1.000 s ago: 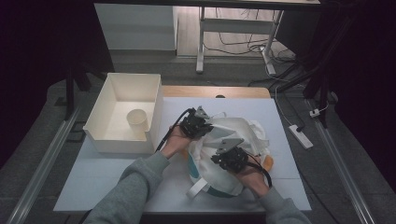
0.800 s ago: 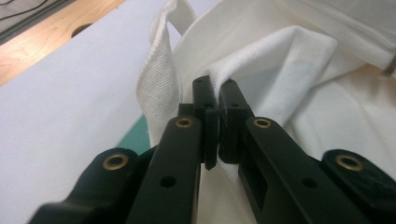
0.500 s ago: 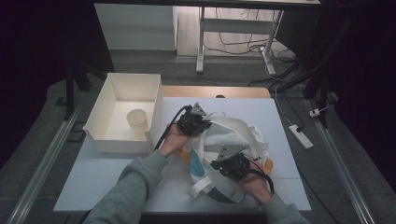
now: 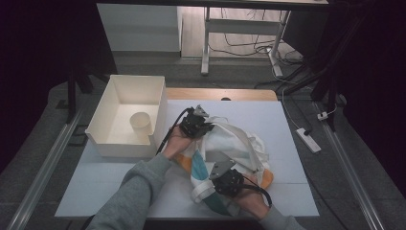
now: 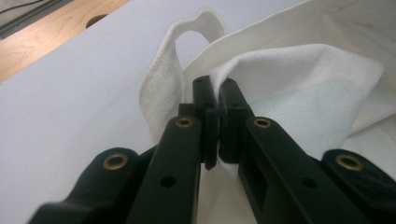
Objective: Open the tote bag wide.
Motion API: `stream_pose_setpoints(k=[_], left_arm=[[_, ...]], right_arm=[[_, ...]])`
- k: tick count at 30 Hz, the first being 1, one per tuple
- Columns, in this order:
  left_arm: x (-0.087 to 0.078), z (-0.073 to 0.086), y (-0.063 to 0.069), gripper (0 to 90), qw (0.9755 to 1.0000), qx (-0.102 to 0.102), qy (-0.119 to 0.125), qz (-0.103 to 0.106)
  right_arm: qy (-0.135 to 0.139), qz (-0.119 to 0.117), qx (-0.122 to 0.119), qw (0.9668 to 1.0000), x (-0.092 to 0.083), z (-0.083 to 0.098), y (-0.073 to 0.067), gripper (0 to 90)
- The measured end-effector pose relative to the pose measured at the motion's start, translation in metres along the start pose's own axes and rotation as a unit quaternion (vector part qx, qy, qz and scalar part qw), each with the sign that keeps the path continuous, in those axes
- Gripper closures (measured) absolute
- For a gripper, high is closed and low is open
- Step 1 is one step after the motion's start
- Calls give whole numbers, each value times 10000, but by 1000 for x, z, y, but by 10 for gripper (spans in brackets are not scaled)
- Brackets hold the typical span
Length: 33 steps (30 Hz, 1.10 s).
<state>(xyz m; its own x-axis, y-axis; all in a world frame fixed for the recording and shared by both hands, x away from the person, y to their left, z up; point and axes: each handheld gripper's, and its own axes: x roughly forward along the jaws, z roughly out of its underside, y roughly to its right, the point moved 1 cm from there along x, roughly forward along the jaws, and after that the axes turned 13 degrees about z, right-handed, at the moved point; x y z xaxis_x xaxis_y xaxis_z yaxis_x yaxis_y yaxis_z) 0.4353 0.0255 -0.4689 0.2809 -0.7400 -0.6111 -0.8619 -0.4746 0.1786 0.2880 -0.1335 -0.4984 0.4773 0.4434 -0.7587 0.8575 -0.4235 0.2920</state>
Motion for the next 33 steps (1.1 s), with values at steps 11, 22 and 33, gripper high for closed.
stream_pose_setpoints(k=[11, 22, 33], left_arm=[[0, 0, 1, 874, 10000, 78, -6, 51], [0, 1, 2, 872, 9999, 100, -30, 85], [3, 1, 3, 872, 9998, 142, -111, 127]], right_arm=[[688, 134, 329, 9970, -29, 0, 31, 669], [175, 1534, 688, 9856, -13, 17, 90, 478], [-139, 1847, 752, 9798, -1, 24, 104, 466]])
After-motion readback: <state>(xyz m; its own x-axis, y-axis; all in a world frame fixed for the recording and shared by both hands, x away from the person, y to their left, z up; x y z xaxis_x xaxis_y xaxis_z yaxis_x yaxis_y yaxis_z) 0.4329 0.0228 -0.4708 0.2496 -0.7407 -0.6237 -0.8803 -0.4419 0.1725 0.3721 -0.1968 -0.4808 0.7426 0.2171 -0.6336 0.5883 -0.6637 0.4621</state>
